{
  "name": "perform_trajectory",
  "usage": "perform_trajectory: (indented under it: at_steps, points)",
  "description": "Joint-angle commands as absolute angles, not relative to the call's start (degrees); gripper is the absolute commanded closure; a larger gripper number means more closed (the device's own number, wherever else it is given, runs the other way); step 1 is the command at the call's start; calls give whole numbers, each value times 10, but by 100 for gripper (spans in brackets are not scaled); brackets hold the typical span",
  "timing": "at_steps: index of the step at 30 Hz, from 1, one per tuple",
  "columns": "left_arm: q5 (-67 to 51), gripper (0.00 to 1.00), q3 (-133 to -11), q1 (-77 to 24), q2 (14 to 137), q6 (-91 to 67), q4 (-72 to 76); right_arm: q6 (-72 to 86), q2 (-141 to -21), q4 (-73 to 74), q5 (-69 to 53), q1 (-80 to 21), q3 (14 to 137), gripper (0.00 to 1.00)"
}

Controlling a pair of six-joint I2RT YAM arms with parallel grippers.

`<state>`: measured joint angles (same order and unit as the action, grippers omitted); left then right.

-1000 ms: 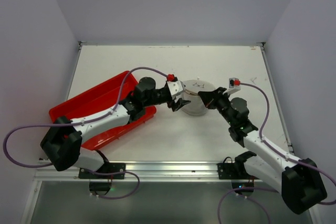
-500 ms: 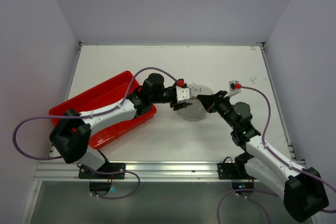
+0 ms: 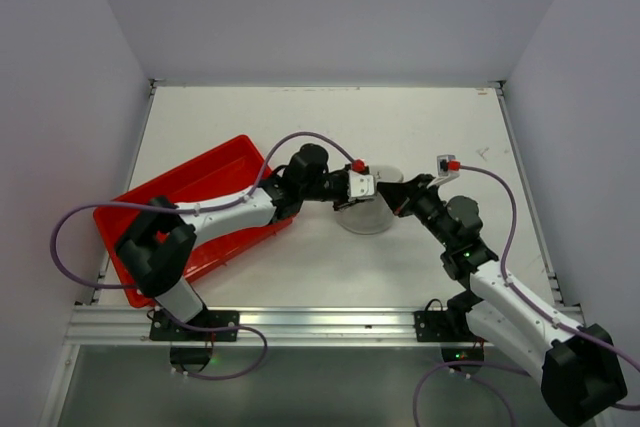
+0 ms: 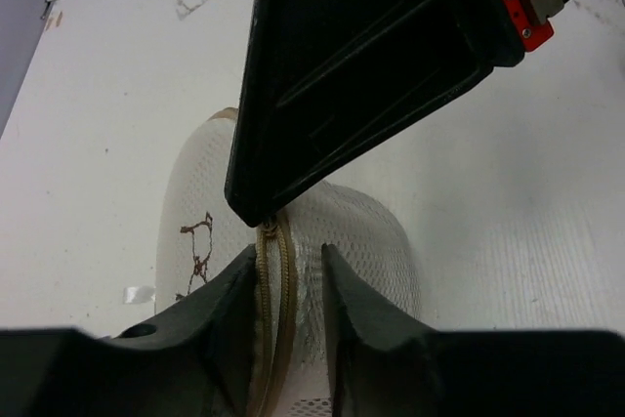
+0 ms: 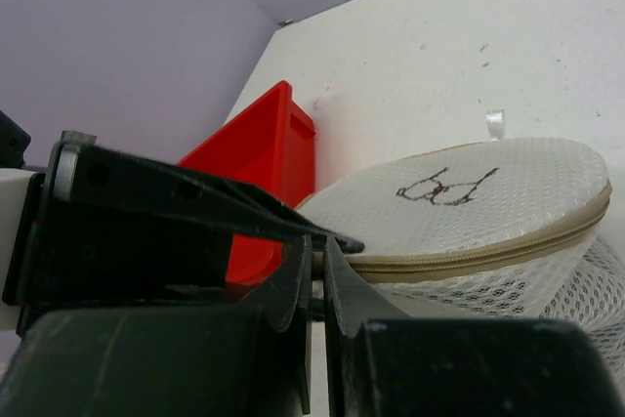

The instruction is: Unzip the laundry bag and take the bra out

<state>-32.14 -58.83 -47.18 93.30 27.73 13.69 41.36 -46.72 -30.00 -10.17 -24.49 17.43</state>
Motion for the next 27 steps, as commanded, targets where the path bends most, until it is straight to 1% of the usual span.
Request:
perform_trajectory:
  at_steps: [1, 2, 5, 8, 11, 18, 22, 23, 24, 25, 26, 27]
  points:
    - [-305, 68, -611, -481, 936, 268, 172, 405, -453, -296, -104, -247, 175, 100]
    - [-300, 84, -603, -481, 934, 263, 179, 402, -449, -284, -92, -248, 175, 100]
    - [-286, 100, -563, -481, 910, 257, 234, 389, -426, -254, -34, -247, 163, 100]
    - [-278, 100, -518, -480, 879, 261, 261, 374, -406, -226, 16, -247, 163, 100]
    - [-282, 100, -498, -473, 862, 270, 265, 365, -405, -215, 39, -244, 173, 100]
    - [-296, 100, -459, -459, 825, 252, 284, 364, -450, -217, 45, -236, 191, 100]
    - [-272, 100, -455, -447, 814, 250, 264, 361, -444, -227, 17, -235, 196, 100]
    - [-266, 99, -456, -441, 815, 250, 253, 360, -438, -226, 10, -235, 198, 100]
    - [-249, 90, -457, -439, 816, 250, 253, 360, -426, -225, 3, -236, 199, 100]
    - [-239, 78, -457, -438, 818, 250, 257, 359, -421, -222, -5, -235, 201, 100]
    - [-237, 67, -461, -433, 823, 249, 264, 371, -418, -228, -22, -236, 200, 100]
    - [-236, 65, -465, -432, 829, 249, 266, 380, -420, -238, -36, -235, 198, 100]
